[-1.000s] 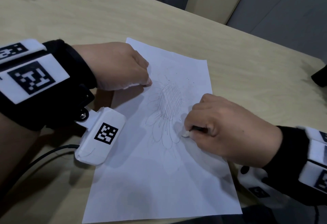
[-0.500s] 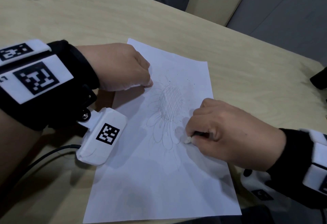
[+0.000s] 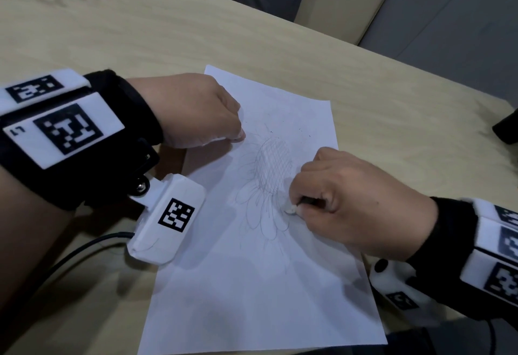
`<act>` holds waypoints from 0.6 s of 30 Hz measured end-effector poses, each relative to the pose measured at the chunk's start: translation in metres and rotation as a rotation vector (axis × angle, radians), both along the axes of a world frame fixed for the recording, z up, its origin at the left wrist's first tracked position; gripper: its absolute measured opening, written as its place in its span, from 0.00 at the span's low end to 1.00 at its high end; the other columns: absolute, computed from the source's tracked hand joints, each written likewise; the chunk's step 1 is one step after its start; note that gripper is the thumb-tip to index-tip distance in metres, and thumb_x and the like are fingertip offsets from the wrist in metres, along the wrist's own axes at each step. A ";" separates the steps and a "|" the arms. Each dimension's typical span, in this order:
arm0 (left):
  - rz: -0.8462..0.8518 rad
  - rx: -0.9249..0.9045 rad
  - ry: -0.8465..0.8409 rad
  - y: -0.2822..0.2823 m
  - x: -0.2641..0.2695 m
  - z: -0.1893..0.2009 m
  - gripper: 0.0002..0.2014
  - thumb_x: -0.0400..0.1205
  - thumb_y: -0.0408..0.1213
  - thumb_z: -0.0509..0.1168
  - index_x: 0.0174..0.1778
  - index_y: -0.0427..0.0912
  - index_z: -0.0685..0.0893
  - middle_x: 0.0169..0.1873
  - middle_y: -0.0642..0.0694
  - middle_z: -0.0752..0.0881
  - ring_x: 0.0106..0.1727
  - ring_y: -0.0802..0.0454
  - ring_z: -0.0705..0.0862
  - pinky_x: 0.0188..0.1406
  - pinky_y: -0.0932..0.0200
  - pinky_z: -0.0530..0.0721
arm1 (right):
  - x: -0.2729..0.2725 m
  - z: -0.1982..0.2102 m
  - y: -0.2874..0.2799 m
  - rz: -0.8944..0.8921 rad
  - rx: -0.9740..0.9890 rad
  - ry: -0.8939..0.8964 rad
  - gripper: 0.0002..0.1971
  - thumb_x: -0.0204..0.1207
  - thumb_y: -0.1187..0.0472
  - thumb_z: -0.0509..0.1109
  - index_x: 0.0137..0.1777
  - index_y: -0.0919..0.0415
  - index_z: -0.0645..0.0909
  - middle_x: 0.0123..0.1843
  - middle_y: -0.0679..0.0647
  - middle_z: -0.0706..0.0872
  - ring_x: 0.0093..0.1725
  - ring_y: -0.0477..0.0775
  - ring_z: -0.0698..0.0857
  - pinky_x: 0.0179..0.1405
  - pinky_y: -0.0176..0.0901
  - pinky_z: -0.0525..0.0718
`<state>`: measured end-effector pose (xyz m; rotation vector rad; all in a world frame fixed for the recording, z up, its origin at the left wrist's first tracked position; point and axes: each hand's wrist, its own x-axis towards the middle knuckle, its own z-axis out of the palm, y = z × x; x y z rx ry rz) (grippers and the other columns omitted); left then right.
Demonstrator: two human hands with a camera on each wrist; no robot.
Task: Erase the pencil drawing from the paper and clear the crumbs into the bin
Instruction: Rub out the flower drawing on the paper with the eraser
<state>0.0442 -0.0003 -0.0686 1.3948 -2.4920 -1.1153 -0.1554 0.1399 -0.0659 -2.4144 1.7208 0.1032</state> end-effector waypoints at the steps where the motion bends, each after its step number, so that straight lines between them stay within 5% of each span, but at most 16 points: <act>1: 0.006 0.002 0.002 0.000 0.000 0.000 0.24 0.63 0.57 0.62 0.45 0.49 0.92 0.61 0.49 0.89 0.66 0.49 0.84 0.71 0.39 0.78 | 0.000 0.001 0.003 0.015 0.028 -0.008 0.05 0.68 0.63 0.64 0.34 0.53 0.79 0.29 0.45 0.78 0.38 0.55 0.76 0.36 0.54 0.80; 5: 0.002 0.009 0.025 -0.003 0.000 -0.004 0.11 0.73 0.54 0.69 0.37 0.53 0.92 0.60 0.52 0.89 0.65 0.52 0.84 0.70 0.41 0.79 | 0.004 0.001 0.000 -0.012 0.013 0.008 0.05 0.68 0.62 0.63 0.34 0.54 0.78 0.29 0.45 0.79 0.38 0.55 0.75 0.36 0.55 0.80; 9: 0.005 0.007 0.008 -0.002 -0.001 -0.002 0.19 0.66 0.57 0.64 0.43 0.50 0.93 0.61 0.51 0.88 0.65 0.51 0.84 0.70 0.41 0.79 | 0.002 0.000 -0.013 -0.074 -0.041 0.019 0.05 0.68 0.61 0.61 0.34 0.55 0.77 0.29 0.47 0.80 0.38 0.57 0.75 0.38 0.56 0.80; 18: -0.004 0.004 0.002 0.000 0.001 0.000 0.21 0.62 0.57 0.61 0.41 0.53 0.93 0.60 0.52 0.89 0.65 0.52 0.84 0.70 0.41 0.79 | 0.002 0.002 -0.010 -0.052 0.010 0.000 0.05 0.67 0.61 0.62 0.34 0.55 0.78 0.30 0.46 0.81 0.39 0.56 0.75 0.38 0.56 0.80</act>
